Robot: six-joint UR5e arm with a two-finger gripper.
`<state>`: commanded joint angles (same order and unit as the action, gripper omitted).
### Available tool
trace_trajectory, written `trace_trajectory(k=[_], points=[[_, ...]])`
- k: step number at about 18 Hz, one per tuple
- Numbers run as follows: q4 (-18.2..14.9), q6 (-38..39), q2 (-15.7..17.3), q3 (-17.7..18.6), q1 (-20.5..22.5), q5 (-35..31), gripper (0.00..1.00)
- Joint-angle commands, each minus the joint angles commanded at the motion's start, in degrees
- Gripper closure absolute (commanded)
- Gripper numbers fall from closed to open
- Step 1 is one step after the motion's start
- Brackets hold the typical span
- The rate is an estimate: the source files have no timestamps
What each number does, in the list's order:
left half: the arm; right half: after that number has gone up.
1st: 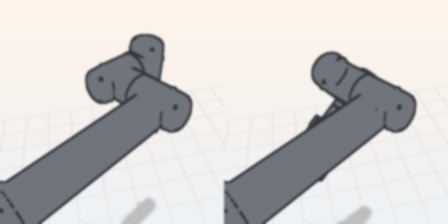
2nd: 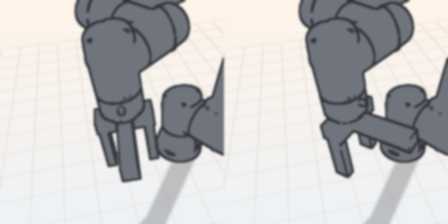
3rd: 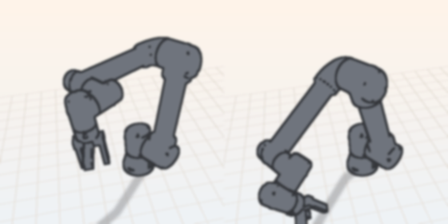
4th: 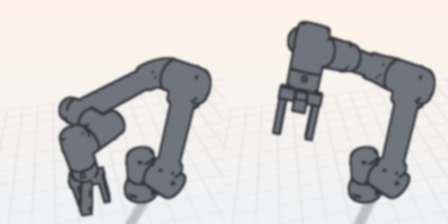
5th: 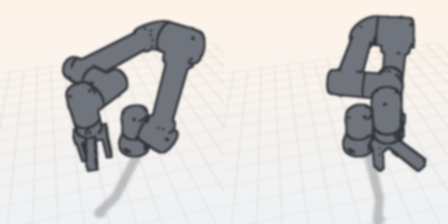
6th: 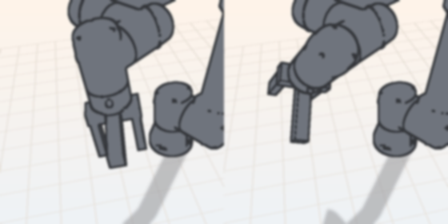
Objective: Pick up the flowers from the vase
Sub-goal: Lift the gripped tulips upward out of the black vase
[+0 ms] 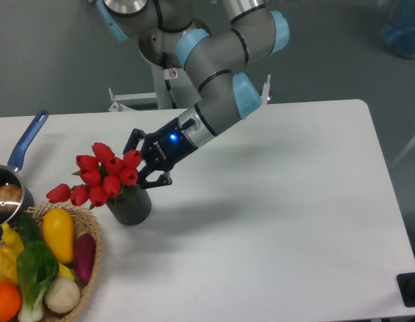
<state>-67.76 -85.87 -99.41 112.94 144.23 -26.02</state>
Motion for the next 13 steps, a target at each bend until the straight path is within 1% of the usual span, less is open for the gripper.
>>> trace_trajectory(k=[1,2,5,8,11,13], points=[[-0.1,0.0,0.7,0.3,0.0,0.0,1.0],[-1.0,0.0,1.6,0.3,0.0,0.0,1.0],[-5.9,0.0,4.8,-0.3,0.0,0.5,1.0],[-9.6,0.1,7.7,-1.1,1.2,3.1,1.0],[-11.5,0.3,9.1,-2.4,1.9,4.8,1.0],[-11.6,1.2,9.3,-3.1,1.9,7.5,1.0]])
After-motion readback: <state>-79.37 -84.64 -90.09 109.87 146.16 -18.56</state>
